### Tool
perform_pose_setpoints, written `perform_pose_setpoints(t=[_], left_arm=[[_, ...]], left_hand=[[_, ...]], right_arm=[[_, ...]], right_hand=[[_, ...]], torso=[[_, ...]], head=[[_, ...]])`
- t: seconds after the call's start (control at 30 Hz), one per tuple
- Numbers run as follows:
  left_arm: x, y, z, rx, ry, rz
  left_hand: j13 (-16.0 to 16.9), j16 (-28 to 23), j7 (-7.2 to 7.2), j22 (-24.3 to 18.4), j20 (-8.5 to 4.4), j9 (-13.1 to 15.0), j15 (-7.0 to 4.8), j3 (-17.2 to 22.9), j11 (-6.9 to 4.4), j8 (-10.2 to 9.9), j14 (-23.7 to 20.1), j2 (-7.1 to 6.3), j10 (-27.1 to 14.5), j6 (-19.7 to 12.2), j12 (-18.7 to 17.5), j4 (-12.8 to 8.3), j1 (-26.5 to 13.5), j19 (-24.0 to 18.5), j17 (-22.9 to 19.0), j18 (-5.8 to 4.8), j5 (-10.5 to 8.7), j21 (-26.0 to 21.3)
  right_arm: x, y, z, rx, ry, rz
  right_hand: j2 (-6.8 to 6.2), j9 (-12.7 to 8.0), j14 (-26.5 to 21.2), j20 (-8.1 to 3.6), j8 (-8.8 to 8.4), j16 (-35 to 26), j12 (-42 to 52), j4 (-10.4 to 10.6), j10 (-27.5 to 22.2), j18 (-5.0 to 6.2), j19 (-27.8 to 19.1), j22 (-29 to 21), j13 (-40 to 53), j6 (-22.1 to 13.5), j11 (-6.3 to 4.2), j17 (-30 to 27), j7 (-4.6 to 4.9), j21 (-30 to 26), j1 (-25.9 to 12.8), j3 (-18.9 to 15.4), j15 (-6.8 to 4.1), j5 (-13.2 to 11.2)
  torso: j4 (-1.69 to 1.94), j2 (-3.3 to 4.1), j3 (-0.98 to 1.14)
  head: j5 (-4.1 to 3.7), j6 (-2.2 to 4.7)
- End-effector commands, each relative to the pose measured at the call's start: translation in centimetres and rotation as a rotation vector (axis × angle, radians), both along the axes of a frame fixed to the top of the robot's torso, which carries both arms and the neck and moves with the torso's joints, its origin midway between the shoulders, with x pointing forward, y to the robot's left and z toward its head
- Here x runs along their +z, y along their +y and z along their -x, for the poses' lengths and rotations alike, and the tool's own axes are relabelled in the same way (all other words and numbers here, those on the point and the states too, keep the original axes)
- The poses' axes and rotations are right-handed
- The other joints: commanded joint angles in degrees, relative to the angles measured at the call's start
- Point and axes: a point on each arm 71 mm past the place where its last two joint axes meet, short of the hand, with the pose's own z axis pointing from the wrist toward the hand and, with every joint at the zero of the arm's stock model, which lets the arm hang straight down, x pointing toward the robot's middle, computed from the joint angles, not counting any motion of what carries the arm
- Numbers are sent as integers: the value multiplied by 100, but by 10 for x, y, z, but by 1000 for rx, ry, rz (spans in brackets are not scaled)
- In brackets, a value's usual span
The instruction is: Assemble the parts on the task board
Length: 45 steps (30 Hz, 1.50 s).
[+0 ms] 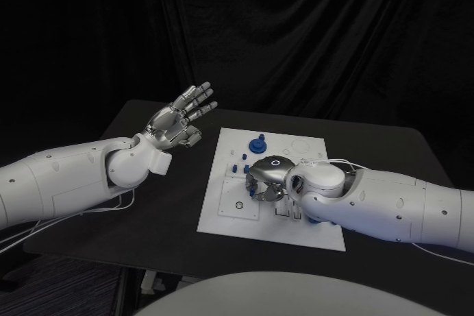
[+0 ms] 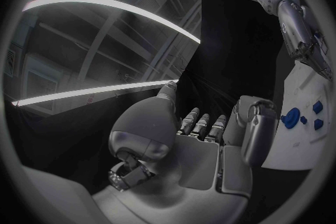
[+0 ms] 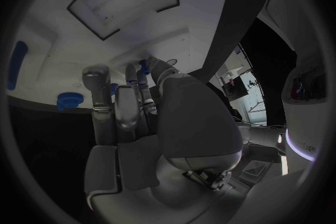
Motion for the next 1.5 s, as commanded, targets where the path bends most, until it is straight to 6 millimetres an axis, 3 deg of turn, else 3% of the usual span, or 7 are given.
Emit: perform_pose_setpoints(t=[0.03, 0.23, 0.3, 0.4, 0.7, 1.0, 1.5], left_arm=[[0, -1, 1, -6, -1, 16], [0, 0, 1, 2, -2, 13], [0, 1, 1, 5, -2, 13], [0, 1, 1, 10, -3, 11], [0, 4, 3, 22, -3, 6], [1, 8, 3, 54, -13, 1], [1, 9, 4, 54, -12, 2]], left_hand=[[2, -20, 33, 1509, 42, 6, 39, 7, -37, 32, -12, 72, -21, 9, 13, -33, 0, 602, -6, -79, 28, 25], [1, -20, 41, 1509, 26, 10, 39, -20, -73, 39, -12, 60, -23, 36, 12, -53, -16, 602, -6, -79, 6, 25], [1, -20, 46, 1509, 13, 11, 34, -39, -92, 41, -12, 55, -24, 42, 12, -52, -34, 602, -6, -79, -7, 25], [1, -20, 53, 1509, 1, 12, 17, -58, -111, 43, -12, 59, -24, 50, 12, -45, -56, 602, -6, -79, -18, 25], [4, -20, 77, 1509, -57, 17, -41, -91, -135, 49, -12, 71, -18, 81, 17, -56, -81, 602, -6, -79, -16, 25], [7, -20, 86, 1509, -246, 18, -234, -227, -173, 55, -12, 76, -10, 113, 23, 30, -216, 602, -6, -79, -291, 25], [5, -20, 147, 1509, -264, 14, -227, -224, -208, 49, -12, 111, -15, 105, 21, -3, -169, 602, -6, -79, -158, 25]], right_arm=[[-1, 0, 2, 9, -2, -1], [0, -4, 2, 4, -6, -8], [0, -6, 2, 0, -7, -10], [2, -13, 3, -13, -6, -24], [35, -41, -1, -73, -40, -100], [76, -92, -14, -204, -56, -125], [73, -158, -38, -400, -22, -129]], right_hand=[[-51, -65, -59, 22, -149, -82, -59, 75, -233, 78, -111, 398, 8, -204, 50, -97, -2, -203, -91, -82, 77, -172], [-208, -363, -270, 162, -600, -267, -323, 378, -1368, 148, -315, 283, -78, -981, 254, -354, -162, -721, -16, -725, 192, -414], [-414, -501, -302, 144, -597, -289, -413, 966, -1777, 166, -319, 269, -195, -1111, 306, -403, -227, -825, 328, -1057, 162, -413], [-652, -647, -355, 118, -617, -354, -541, 1001, -2149, 185, -365, 238, -344, -1378, 323, -491, -275, -997, 406, -1283, 134, -385], [-743, -720, -380, 122, -614, -374, -553, 1008, -2270, 187, -388, 228, -413, -1483, 344, -518, -286, -1071, 380, -1364, 146, -372], [-18, -715, -209, 181, -368, -125, -29, 881, -1698, 138, -170, 347, -455, -712, 297, -261, -72, -783, 776, -815, 227, 169], [126, -788, 260, 173, -320, 507, 293, 750, -1279, 9, 330, 563, -507, -408, 250, 519, 39, 211, 696, -799, 220, 293]], torso=[[0, 1, 0], [0, 1, 0], [0, 1, 0], [0, 1, 0], [-1, 0, 0], [-1, 1, 1], [-7, -1, -9]], head=[[-1, -1], [-10, -1], [-39, -1], [-83, -1], [-93, -1], [-159, -1], [-302, -1]])
